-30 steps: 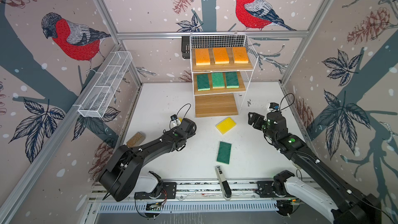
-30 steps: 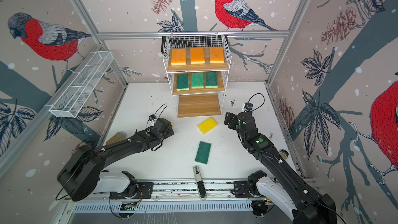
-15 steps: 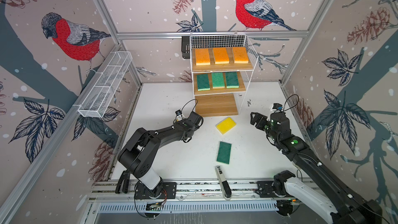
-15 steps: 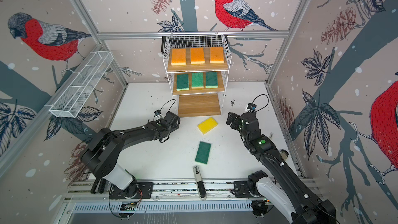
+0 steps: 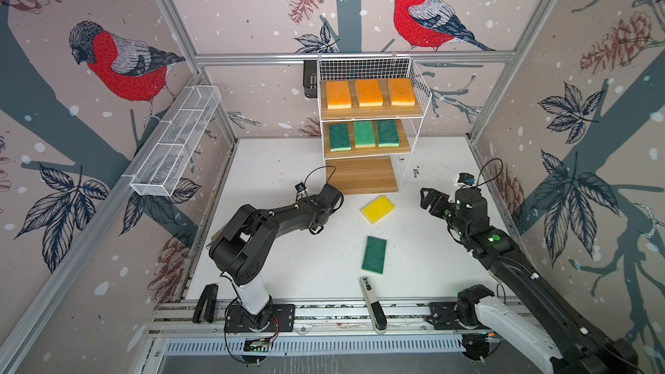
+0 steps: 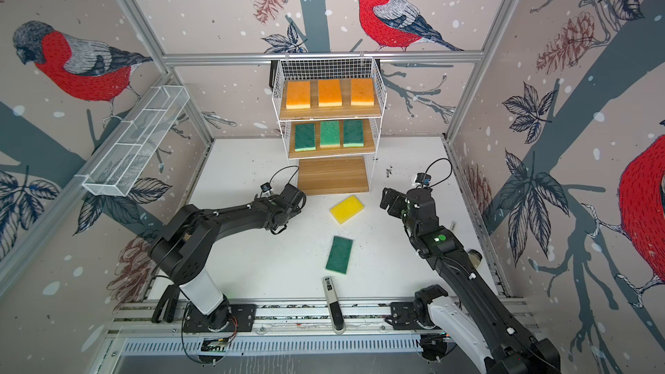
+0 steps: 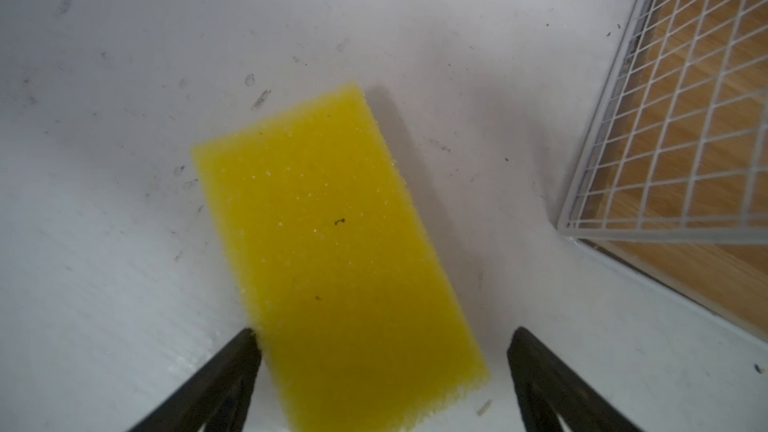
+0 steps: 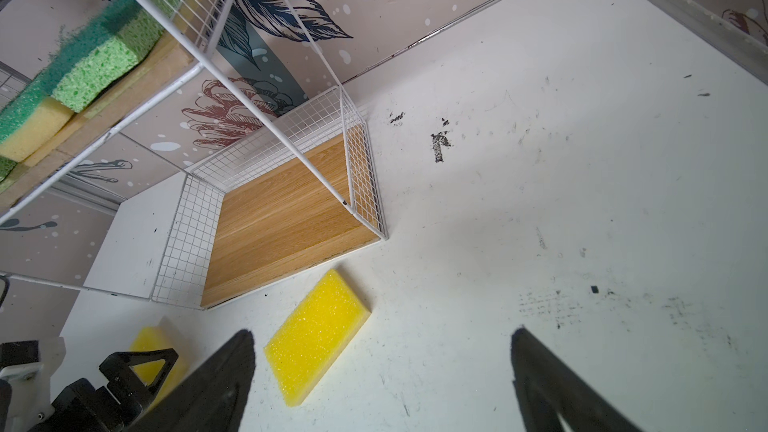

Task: Place and organize the cleaning sponges onto the shelf
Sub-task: 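Lower the left gripper and close it on the long yellow sponge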

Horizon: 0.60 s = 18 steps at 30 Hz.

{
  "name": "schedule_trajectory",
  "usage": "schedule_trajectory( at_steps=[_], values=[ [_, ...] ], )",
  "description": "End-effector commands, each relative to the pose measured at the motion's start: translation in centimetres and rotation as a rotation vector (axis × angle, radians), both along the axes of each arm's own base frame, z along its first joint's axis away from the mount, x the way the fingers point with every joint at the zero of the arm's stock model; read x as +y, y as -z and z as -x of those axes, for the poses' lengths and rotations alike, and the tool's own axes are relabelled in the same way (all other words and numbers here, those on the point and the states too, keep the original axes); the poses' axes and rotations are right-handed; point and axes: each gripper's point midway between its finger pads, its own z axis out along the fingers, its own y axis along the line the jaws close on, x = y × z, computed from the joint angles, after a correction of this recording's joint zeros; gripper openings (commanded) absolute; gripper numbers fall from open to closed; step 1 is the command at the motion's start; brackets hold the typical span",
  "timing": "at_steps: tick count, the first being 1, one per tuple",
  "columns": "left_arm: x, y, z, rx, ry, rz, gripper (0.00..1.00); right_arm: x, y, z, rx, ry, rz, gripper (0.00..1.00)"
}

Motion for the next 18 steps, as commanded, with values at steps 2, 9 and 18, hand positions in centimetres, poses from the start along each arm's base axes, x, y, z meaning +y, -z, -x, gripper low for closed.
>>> schedule_trajectory(
  at_steps=[2, 9, 18],
  values=[
    [0.5, 0.5, 0.1, 0.021, -0.033, -0.035, 0.94, -0.1, -0.6, -0.1, -0.021, -0.01, 0.003, 0.96],
    [0.5, 1.5, 0.0, 0.046, -0.053, -0.052, 0.93, -0.5, -0.3, 0.2, -0.024, -0.01, -0.009, 0.97],
    [1.6, 0.9, 1.5, 0.056, -0.044, -0.056, 0.89, -0.3, -0.3, 0.1, -0.022, -0.027, -0.025, 0.97]
  ],
)
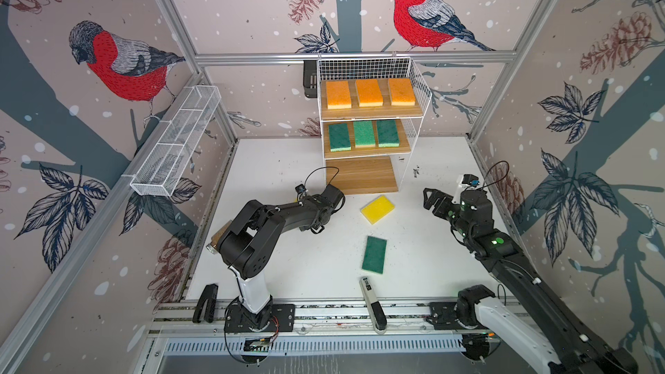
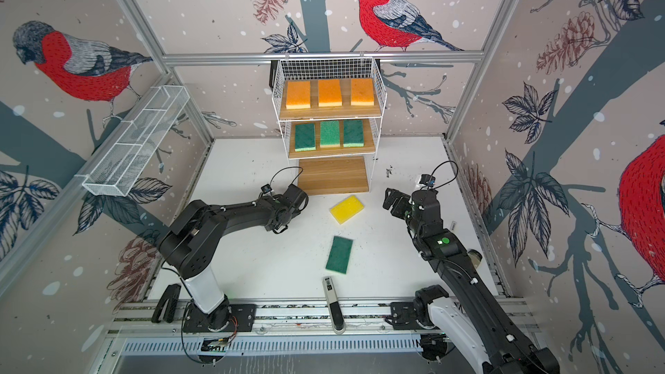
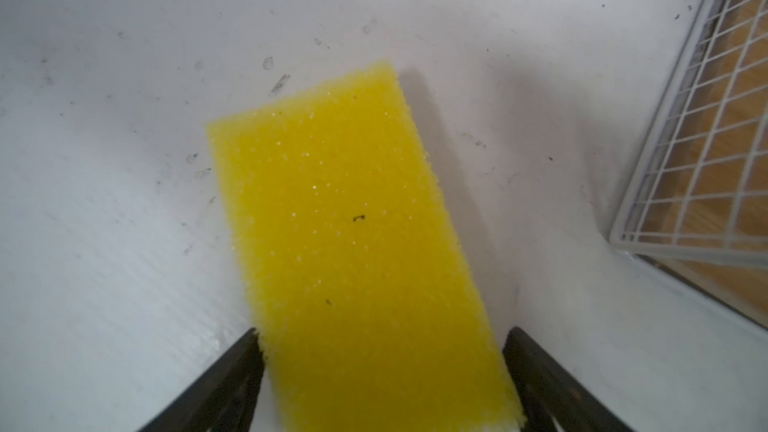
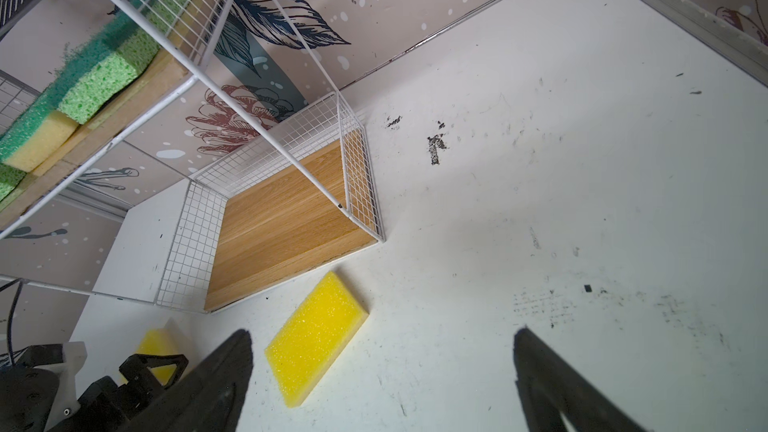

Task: Place and organize the cleaning sponges onto the shelf
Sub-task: 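Lower the left gripper and close it on the long yellow sponge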

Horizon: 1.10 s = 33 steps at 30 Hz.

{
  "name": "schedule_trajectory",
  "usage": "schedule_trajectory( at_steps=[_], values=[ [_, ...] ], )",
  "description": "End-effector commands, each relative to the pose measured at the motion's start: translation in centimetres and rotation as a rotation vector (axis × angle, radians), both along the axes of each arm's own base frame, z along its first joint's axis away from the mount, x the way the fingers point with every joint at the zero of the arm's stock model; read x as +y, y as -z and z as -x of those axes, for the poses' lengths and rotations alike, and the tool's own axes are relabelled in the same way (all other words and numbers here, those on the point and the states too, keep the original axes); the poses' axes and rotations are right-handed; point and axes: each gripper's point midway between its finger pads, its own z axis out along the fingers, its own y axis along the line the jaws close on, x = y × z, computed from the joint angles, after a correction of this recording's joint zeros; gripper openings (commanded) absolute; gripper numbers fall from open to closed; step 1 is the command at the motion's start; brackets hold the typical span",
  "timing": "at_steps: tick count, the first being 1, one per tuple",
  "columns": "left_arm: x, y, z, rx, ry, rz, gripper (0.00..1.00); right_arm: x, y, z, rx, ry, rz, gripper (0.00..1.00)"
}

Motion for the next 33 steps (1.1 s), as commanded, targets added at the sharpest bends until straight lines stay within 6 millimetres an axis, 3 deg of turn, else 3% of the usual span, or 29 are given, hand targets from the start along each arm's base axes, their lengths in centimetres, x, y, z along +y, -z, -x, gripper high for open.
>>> schedule_trajectory(
  at_steps=[1, 11, 21, 33],
  values=[
    [0.7, 0.0, 1.1, 0.026, 0.013, -0.022, 0.89, 0.5, -0.2, 0.0, -0.013, -0.028, -0.005, 0.97],
    [2.1, 0.7, 3.0, 0.083, 0.071, -0.081, 0.87, 0.6, -0.2, 0.2, -0.013, -0.029, -0.033, 0.98],
    [1.9, 1.3, 2.1, 0.075, 0.146, -0.121, 0.87, 0.5, -0.4, 0.2, -0.017, -0.023, -0.04, 0.97],
    [2.5, 3.0, 3.5, 0.105, 0.126, -0.056, 0.73, 0.8, 0.1, 0.2, -0.006, -0.035, -0.041, 0.96]
  ],
)
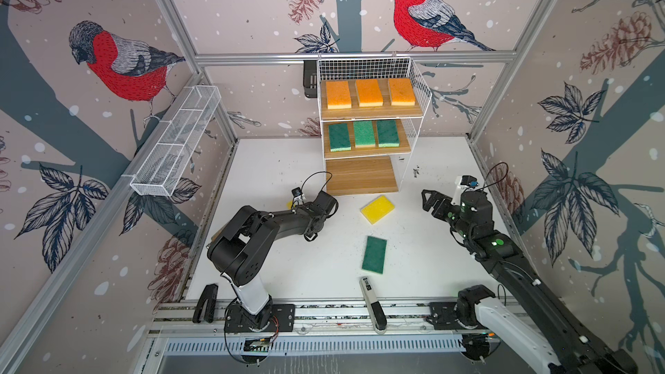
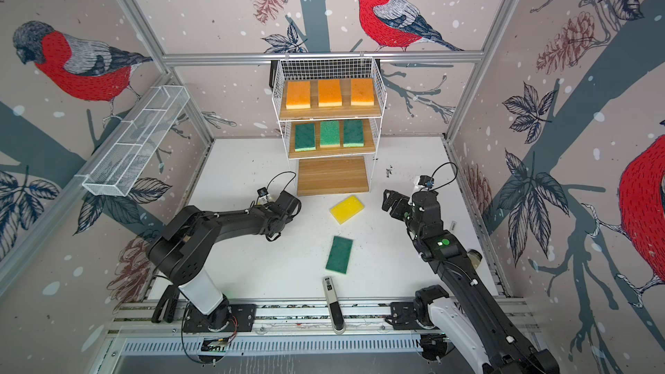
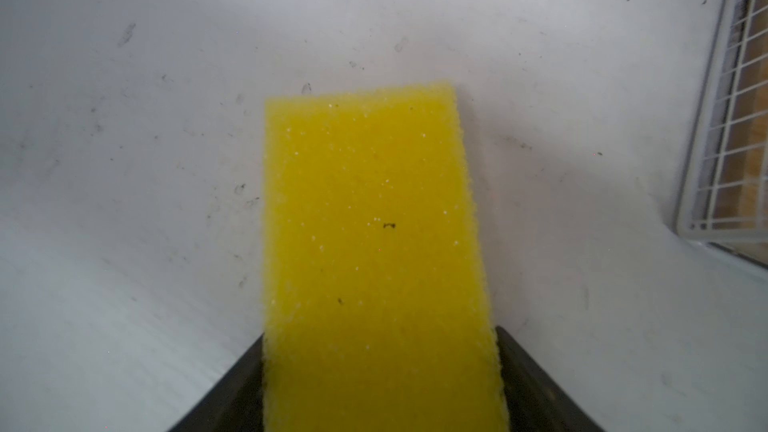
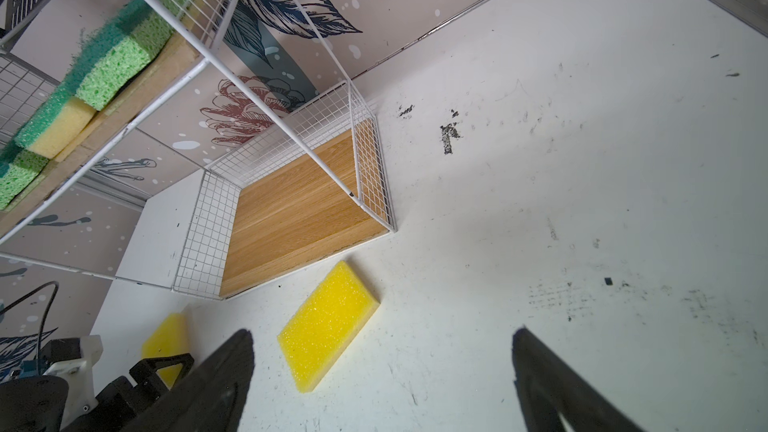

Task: Place and organize the cleaning sponges onto the shelf
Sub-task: 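Lift the yellow sponge with the left gripper and carry it toward the bottom shelf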

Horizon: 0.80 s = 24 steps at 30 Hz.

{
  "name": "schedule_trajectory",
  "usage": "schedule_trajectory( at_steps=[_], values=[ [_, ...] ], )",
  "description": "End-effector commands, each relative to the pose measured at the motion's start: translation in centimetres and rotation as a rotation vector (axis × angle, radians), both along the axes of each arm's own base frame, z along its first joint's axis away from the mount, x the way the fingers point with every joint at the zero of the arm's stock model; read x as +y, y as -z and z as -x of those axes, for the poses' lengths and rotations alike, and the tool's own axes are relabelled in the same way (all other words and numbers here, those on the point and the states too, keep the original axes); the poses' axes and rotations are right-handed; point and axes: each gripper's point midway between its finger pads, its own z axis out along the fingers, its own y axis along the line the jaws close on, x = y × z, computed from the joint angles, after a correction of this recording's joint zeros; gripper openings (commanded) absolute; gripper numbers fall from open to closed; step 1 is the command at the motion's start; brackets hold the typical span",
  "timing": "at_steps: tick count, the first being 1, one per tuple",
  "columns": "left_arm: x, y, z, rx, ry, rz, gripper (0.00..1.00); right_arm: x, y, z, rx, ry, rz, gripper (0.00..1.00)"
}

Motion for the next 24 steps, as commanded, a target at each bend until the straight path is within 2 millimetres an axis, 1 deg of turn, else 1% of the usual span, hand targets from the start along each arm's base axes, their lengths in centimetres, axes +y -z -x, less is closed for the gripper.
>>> schedule_trajectory(
  at_steps=[1, 12, 18, 21, 24],
  values=[
    [0.2, 1.7, 2.6, 0.125, 0.04, 0.014, 0.73, 0.2, -0.2, -0.2, -0.011, -0.008, -0.009, 0.95],
    [-0.8, 0.5, 3.6, 0.107, 0.18, 0.032, 0.65, 0.0, 0.3, 0.6, 0.016, -0.009, -0.007, 0.94],
    [-3.7, -1.3, 3.7, 0.044, 0.357, 0.051, 0.6, -0.2, 0.6, 1.1, 0.026, -0.003, -0.005, 0.94],
    [-5.0, -2.6, 3.8, 0.006, 0.411, 0.048, 0.6, -0.4, 0.8, 1.4, 0.023, 0.005, -0.011, 0.94],
    [-6.6, -4.0, 3.6, -0.038, 0.467, 0.066, 0.6, -0.3, 0.8, 1.7, 0.015, 0.001, -0.024, 0.94]
  ],
)
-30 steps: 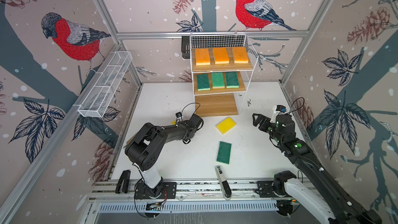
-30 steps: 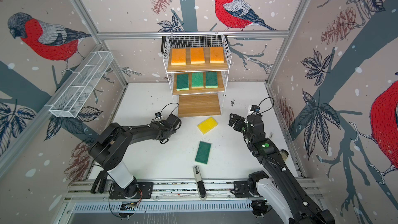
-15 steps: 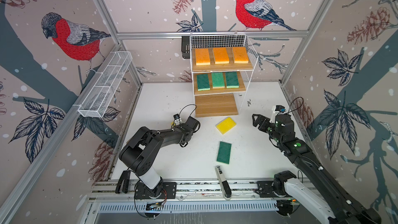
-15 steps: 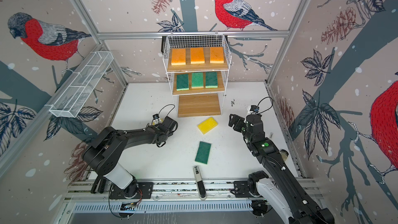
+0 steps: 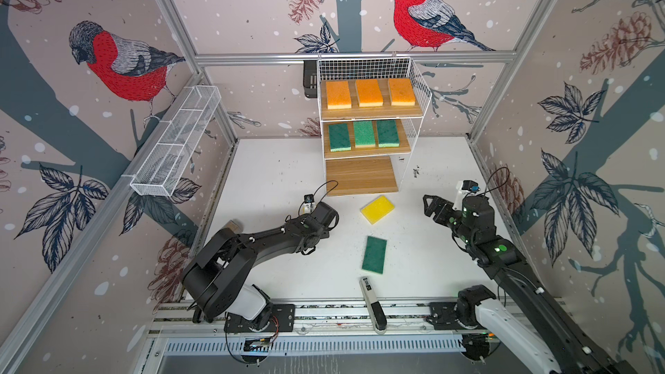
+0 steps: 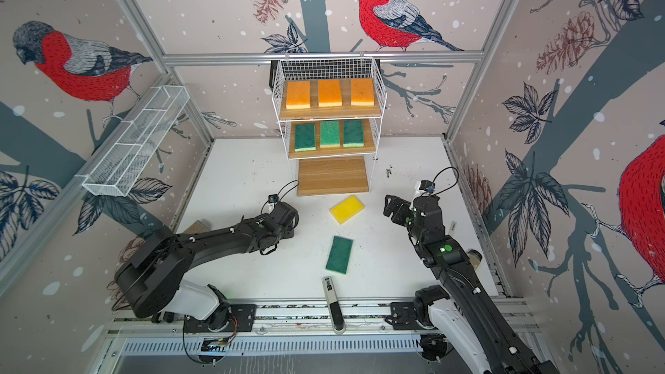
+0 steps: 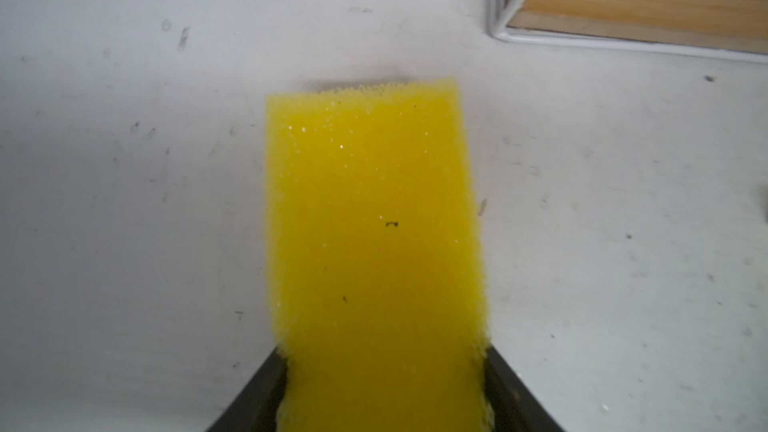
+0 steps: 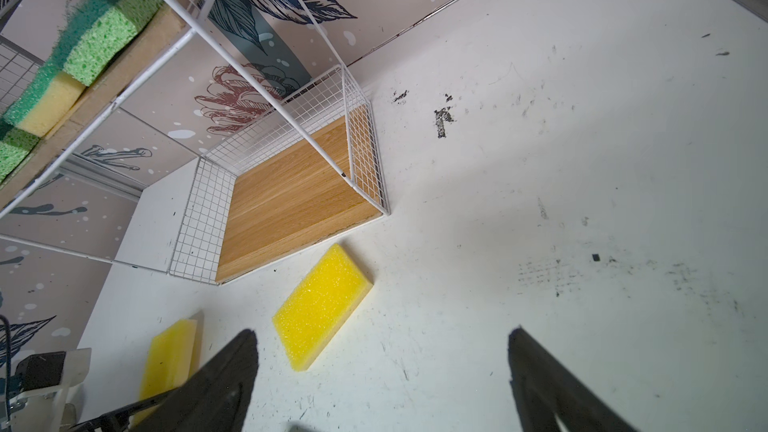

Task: Place and organize the cleaning sponges onto the shelf
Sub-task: 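Lift the yellow sponge with the left gripper and carry it toward the bottom shelf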

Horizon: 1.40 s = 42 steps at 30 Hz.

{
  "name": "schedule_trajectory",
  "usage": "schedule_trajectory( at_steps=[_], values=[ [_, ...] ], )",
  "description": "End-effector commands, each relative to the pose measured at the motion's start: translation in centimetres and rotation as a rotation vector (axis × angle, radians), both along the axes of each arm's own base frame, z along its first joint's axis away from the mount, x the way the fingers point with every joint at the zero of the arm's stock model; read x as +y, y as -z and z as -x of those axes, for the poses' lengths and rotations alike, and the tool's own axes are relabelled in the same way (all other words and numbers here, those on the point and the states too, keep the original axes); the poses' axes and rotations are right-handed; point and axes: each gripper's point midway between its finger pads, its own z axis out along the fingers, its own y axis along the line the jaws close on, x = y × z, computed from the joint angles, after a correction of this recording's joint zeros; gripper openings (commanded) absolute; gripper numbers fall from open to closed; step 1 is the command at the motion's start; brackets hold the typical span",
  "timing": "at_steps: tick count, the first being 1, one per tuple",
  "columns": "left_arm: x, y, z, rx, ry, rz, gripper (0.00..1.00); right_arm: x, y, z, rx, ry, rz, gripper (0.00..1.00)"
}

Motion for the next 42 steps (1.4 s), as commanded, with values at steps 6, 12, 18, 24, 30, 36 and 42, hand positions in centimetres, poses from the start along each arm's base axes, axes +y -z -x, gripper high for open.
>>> schedule_trajectory(
  at_steps=[6, 12, 18, 24, 30, 36, 42],
  values=[
    [-5.6, -3.9, -2.2, -0.125, 0.186, 0.105, 0.6, 0.0, 0.0, 0.7, -0.017, -0.003, -0.03, 0.94],
    [-9.1, -5.8, -4.3, -0.185, 0.237, 0.126, 0.6, 0.3, 0.1, 1.2, -0.022, -0.022, -0.046, 0.94],
    [-10.9, -6.5, -6.5, -0.226, 0.194, 0.07, 0.6, 0.5, 0.4, 1.5, -0.025, -0.036, -0.059, 0.94],
    [-10.9, -6.7, -8.6, -0.275, 0.141, 0.011, 0.61, 1.0, 0.5, 1.9, -0.024, -0.063, -0.086, 0.94],
    [-10.9, -6.2, -10.2, -0.341, 0.118, -0.052, 0.61, 1.3, 0.8, 2.1, -0.021, -0.078, -0.101, 0.94],
    [-11.1, -5.8, -11.4, -0.376, 0.101, -0.101, 0.61, 1.5, 1.1, 2.4, -0.014, -0.09, -0.112, 0.94],
    [-11.3, -4.3, -12.8, -0.349, 0.107, -0.173, 0.61, 1.7, 1.3, 2.4, -0.009, -0.097, -0.12, 0.94]
  ],
)
